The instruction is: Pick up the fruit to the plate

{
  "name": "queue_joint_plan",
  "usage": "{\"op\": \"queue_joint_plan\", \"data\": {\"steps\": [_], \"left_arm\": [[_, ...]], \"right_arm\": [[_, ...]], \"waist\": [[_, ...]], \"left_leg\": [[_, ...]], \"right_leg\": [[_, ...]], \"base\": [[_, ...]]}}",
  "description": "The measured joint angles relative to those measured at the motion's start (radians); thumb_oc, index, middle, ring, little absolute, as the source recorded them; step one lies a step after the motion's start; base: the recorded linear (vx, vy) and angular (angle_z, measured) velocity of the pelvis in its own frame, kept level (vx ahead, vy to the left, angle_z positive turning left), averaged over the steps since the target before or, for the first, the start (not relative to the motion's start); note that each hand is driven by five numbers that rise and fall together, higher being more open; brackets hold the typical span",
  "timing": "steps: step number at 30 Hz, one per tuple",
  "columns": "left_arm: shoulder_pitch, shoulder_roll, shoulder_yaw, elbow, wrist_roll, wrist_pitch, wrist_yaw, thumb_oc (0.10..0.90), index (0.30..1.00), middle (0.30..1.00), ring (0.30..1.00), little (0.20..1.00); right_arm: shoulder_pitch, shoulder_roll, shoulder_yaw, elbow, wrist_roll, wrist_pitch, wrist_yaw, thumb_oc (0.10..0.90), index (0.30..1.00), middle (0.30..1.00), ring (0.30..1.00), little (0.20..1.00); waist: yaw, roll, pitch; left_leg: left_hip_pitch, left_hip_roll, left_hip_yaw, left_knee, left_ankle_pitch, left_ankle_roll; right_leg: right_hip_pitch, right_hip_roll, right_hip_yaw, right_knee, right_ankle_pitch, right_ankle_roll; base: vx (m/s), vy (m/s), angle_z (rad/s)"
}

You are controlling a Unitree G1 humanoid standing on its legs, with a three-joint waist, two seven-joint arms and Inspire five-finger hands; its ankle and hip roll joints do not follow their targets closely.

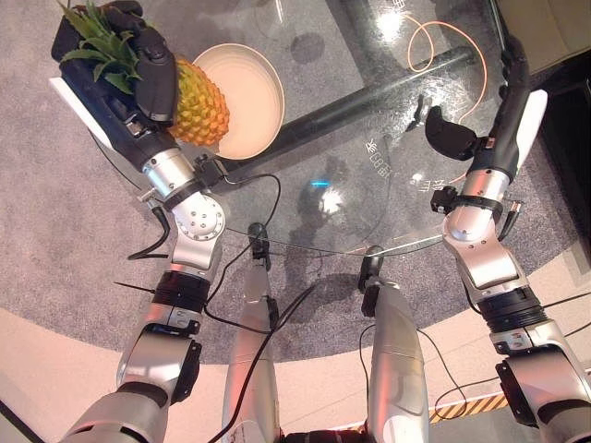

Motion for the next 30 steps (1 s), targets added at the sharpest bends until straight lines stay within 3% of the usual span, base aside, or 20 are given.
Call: {"op": "queue_joint_plan", "data": {"steps": [14, 19, 26, 30], "left_arm": [[-0.07, 0.057, -0.004, 0.131, -0.004, -0.041, -0.004, 0.1, 0.3, 0.3, 0.3, 0.2], [-0.118, 0.109, -0.045, 0.16, -0.023, -0.042, -0.005, 0.1, 0.3, 0.3, 0.3, 0.2], [-0.167, 0.133, -0.091, 0.23, -0.047, -0.06, -0.008, 0.1, 0.3, 0.3, 0.3, 0.2], [-0.181, 0.137, -0.12, 0.245, -0.084, -0.06, -0.033, 0.1, 0.3, 0.3, 0.3, 0.2]], "right_arm": [[-0.01, -0.044, -0.04, 0.328, 0.163, -0.036, -0.11, 0.8, 0.9, 0.9, 0.9, 0.9], [-0.034, -0.049, -0.041, 0.459, 0.243, -0.067, -0.141, 0.8, 0.9, 0.9, 0.9, 0.9], [-0.095, -0.05, -0.057, 0.698, 0.334, -0.088, -0.126, 0.8, 0.9, 0.9, 0.9, 0.9], [-0.106, -0.055, -0.063, 0.818, 0.387, -0.094, -0.036, 0.8, 0.9, 0.9, 0.9, 0.9]], "waist": [[-0.012, -0.002, 0.0], [-0.012, -0.002, 0.0], [-0.011, -0.003, 0.001], [-0.008, -0.003, 0.001]], "left_leg": [[-0.001, 0.008, 0.002, -0.002, 0.0, 0.0], [-0.012, 0.012, 0.001, -0.002, 0.001, -0.001], [-0.015, 0.012, 0.001, -0.001, 0.002, -0.003], [-0.015, 0.013, -0.005, -0.001, 0.006, -0.008]], "right_leg": [[-0.003, 0.009, -0.001, -0.005, 0.001, -0.002], [-0.011, 0.013, -0.003, -0.007, 0.003, -0.004], [-0.015, 0.012, -0.004, -0.007, 0.004, -0.004], [-0.015, 0.012, -0.007, -0.001, 0.004, -0.004]], "base": [[0.0, 0.0, 0.0], [0.0, 0.0, 0.0], [0.0, 0.0, 0.0], [0.0, 0.0, 0.0]]}}
